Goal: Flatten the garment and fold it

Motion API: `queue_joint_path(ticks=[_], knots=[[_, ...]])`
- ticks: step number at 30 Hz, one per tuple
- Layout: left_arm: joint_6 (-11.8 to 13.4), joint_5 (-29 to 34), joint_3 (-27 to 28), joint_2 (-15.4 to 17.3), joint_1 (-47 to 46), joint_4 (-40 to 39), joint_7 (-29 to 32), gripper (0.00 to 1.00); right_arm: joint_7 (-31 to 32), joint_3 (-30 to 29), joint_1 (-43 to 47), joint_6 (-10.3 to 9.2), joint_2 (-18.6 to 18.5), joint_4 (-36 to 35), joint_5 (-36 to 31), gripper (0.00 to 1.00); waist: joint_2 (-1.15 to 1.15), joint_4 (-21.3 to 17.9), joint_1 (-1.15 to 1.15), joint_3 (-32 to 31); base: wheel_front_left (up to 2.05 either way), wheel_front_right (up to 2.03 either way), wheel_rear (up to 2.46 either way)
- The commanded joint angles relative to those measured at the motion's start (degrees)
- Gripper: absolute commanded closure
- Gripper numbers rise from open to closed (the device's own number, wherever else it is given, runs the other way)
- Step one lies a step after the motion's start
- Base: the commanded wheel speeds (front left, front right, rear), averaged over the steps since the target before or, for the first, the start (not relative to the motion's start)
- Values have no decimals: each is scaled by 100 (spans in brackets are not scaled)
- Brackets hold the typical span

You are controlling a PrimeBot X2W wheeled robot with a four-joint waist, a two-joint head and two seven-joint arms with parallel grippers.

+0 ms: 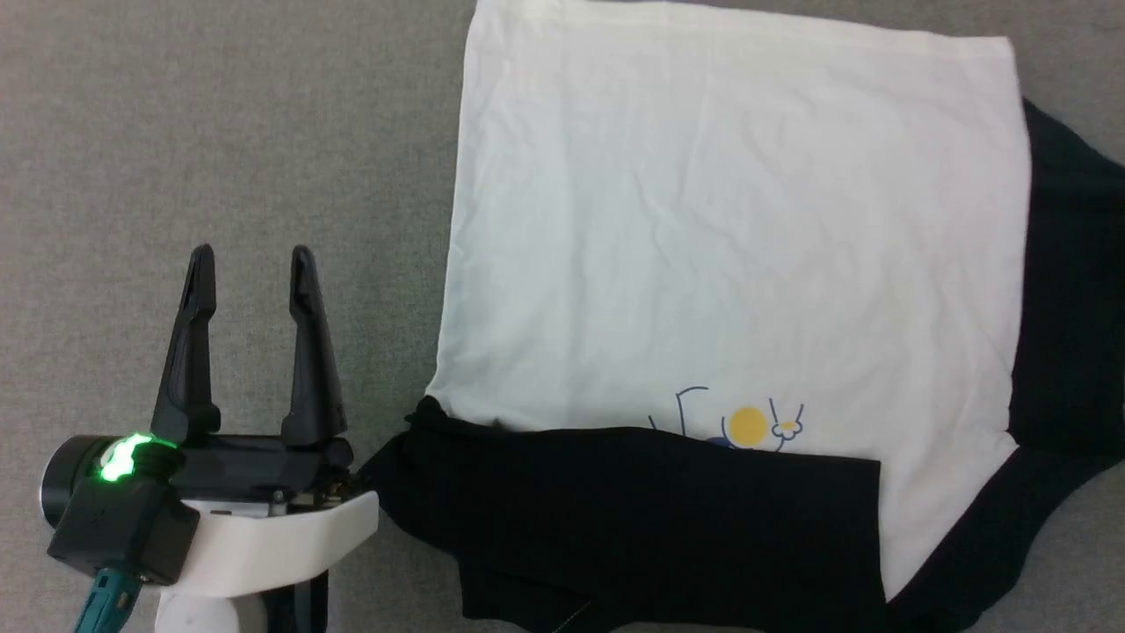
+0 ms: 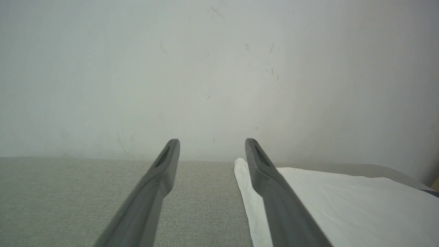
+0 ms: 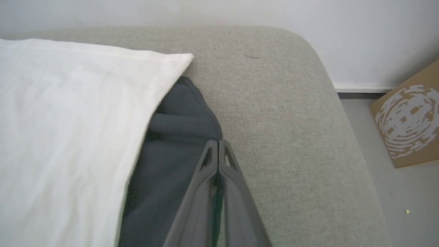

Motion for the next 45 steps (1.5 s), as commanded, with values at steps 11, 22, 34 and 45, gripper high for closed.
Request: queue_joint_path(ticks=[11,22,34,45], knots=[[-61,-78,194,-47,366,16,-27,0,-218,-1247,1821,-4,905,90,85,100,0,-161,0,-627,0,0,0],[-146,-45,261,-48,570,49,-27,0,-502,-1133,1842,-4,1162,120,-86,0,0,-375,0,-973,0,0,0],[-169,154,242,93,474,-312,-26,0,-314,-1073,1160,-4,675,193,-214,0,0,-370,0,-465,0,0,0],[-156,256,86,138,217,-403,35,0,-282,-1319,577,-4,792,819,-381,0,0,-80,0,78,0,0,0]])
